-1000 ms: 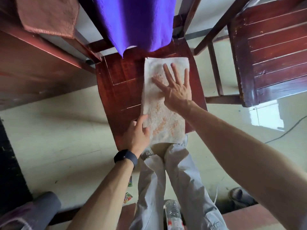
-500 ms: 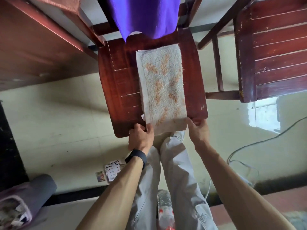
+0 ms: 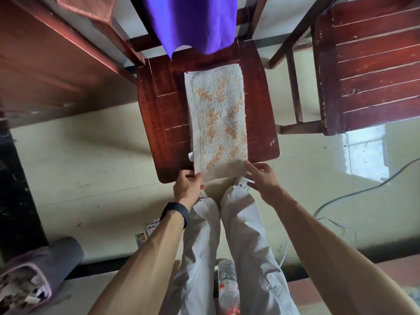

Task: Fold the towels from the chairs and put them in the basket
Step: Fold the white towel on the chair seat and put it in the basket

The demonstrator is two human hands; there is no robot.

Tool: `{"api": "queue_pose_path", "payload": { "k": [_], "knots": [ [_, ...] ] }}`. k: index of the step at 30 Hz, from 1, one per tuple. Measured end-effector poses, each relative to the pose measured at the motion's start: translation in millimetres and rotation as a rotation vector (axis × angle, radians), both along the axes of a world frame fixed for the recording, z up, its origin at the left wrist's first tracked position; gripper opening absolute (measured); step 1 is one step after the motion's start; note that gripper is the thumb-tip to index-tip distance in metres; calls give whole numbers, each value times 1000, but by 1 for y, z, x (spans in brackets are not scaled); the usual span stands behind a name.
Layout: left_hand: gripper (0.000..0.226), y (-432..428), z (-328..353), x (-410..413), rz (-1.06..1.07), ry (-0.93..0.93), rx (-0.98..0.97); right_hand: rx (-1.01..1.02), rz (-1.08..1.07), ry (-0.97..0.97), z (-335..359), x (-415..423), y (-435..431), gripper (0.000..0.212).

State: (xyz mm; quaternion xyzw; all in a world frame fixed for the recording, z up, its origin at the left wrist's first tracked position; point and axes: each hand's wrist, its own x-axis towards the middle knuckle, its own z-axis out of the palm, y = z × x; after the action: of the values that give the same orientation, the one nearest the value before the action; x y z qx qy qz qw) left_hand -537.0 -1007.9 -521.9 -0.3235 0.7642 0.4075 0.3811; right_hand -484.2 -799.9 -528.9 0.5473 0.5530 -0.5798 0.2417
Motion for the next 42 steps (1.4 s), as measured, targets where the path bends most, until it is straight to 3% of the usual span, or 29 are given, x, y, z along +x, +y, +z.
{"api": "queue_pose_path", "payload": {
  "k": [2,8,14,18,21,25,28,31,34,42],
  "knots": [
    [20,0,1,-3,-11,17,6,12,10,-15,-4,-3,0,26],
    [26,-1,10,3,-123,51,32,217,170,-23,0,10,1,27],
    [19,-8,50,26,-271,97,-42,198,197,-45,39,48,-13,24],
    [19,-24,73,26,-274,41,130,121,180,29,68,58,-14,4],
    [16,-26,92,-2,-209,-48,287,90,127,105,90,41,-7,16],
    [32,-20,108,-57,-250,-204,464,-9,27,178,109,-2,14,24],
    [35,-13,96,-91,-494,-67,346,83,210,224,101,-31,31,49],
    [20,1,76,-115,-680,231,95,327,454,236,80,-58,38,33],
    [25,18,50,-133,-667,343,7,455,540,272,51,-80,40,38],
    [41,47,-10,-152,-562,337,-97,465,475,198,-1,-128,38,46]
  ]
}}
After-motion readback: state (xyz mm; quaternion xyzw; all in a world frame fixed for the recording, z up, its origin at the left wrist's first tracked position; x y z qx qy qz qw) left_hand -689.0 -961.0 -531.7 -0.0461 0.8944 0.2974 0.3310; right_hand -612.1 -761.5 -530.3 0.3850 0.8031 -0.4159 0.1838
